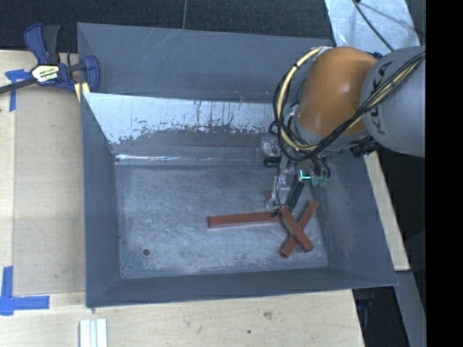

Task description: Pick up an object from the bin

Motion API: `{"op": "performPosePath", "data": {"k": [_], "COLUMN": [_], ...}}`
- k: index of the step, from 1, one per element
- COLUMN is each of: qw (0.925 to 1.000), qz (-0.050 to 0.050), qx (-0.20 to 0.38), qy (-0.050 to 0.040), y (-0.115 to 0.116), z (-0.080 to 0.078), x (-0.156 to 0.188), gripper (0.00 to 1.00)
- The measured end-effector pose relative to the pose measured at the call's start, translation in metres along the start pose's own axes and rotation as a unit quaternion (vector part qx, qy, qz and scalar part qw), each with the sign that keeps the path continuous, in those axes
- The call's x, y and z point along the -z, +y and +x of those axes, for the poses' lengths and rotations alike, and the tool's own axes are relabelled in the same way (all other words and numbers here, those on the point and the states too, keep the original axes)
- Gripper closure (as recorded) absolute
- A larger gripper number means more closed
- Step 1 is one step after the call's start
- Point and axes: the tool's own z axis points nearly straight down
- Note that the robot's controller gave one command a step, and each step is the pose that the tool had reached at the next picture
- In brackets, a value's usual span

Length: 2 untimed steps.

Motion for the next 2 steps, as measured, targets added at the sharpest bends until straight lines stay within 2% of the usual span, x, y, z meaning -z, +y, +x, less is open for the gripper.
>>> {"op": "performPosePath", "data": {"k": [1, 2], "qw": [0.9988, 0.9988], "qz": [0.000, 0.000], "qx": [0.049, 0.050], "qy": [-0.0036, -0.0044], "y": [0.0659, 0.0658], "z": [0.0508, 0.0502], "x": [-0.0582, -0.0576], "gripper": [0.00, 1.00]}}
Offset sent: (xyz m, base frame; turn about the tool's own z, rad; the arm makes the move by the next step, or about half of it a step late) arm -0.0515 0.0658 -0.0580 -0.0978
